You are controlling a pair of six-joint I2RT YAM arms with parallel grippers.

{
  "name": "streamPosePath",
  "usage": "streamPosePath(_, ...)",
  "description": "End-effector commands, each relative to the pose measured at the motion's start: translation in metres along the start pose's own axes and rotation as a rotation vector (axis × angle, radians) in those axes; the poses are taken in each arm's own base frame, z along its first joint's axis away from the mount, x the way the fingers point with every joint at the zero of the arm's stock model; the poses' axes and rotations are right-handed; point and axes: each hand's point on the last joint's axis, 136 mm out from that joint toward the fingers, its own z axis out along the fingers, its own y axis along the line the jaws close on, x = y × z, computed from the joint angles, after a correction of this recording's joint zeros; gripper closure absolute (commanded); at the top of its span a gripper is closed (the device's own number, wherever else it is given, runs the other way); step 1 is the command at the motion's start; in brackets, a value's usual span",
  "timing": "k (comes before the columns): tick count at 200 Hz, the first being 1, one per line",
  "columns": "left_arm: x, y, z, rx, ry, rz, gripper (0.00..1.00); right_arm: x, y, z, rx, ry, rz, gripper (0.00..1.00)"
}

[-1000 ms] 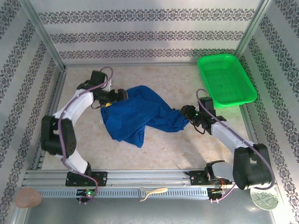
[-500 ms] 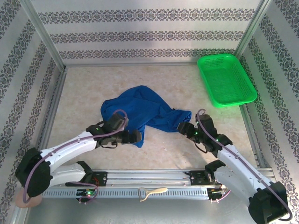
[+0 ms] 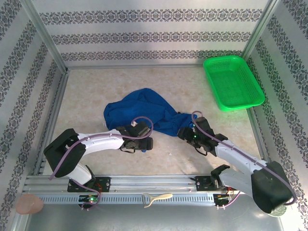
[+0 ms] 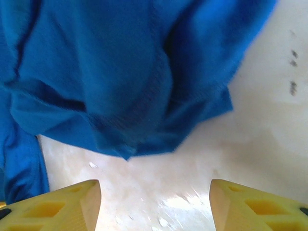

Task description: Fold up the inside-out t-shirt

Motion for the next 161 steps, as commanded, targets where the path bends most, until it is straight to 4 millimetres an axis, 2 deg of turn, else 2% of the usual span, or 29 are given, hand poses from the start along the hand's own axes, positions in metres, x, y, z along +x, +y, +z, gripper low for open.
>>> streamPosePath(1, -0.008, -0.008, 0.002, 0.005, -0.04, 0.02, 0.22, -0.024, 0.029, 0.001, -0.058, -0.07, -0.016, 0.4)
streamPosePath(34, -0.007, -0.006, 0.0, 0.009, -0.044, 0.021, 0.2, -0.034, 0.037, 0.009, -0.051, -0.079, -0.018, 0.41)
streamPosePath(69, -0.008, -0.012, -0.005, 0.032, -0.052, 0.026, 0.06, -0.033, 0.031, 0.025, -0.025, -0.066, 0.009, 0.48)
streamPosePath(91, -0.007, -0.019, -0.007, 0.049, -0.057, 0.038, 0.02, -0.032, 0.026, 0.029, -0.018, -0.067, 0.022, 0.67)
streamPosePath(108, -0.005, -0.02, -0.004, 0.043, -0.053, 0.042, 0.01, -0.032, 0.025, 0.027, -0.018, -0.073, 0.024, 0.87)
streamPosePath(119, -0.002, -0.017, -0.001, 0.028, -0.05, 0.042, 0.07, -0.033, 0.026, 0.025, -0.024, -0.078, 0.024, 1.0)
streamPosePath(123, 0.0, -0.016, 0.0, 0.024, -0.047, 0.043, 0.09, -0.033, 0.026, 0.024, -0.027, -0.079, 0.024, 1.0)
streamPosePath(140, 0.002, -0.011, 0.005, 0.006, -0.048, 0.038, 0.32, -0.033, 0.027, 0.019, -0.037, -0.083, 0.019, 1.0)
streamPosePath(150, 0.002, -0.007, 0.008, -0.008, -0.055, 0.039, 0.5, -0.033, 0.029, 0.014, -0.048, -0.085, 0.018, 1.0)
streamPosePath(161, 0.0, -0.005, 0.007, -0.026, -0.065, 0.049, 0.79, -0.034, 0.036, 0.007, -0.08, -0.083, 0.014, 1.0)
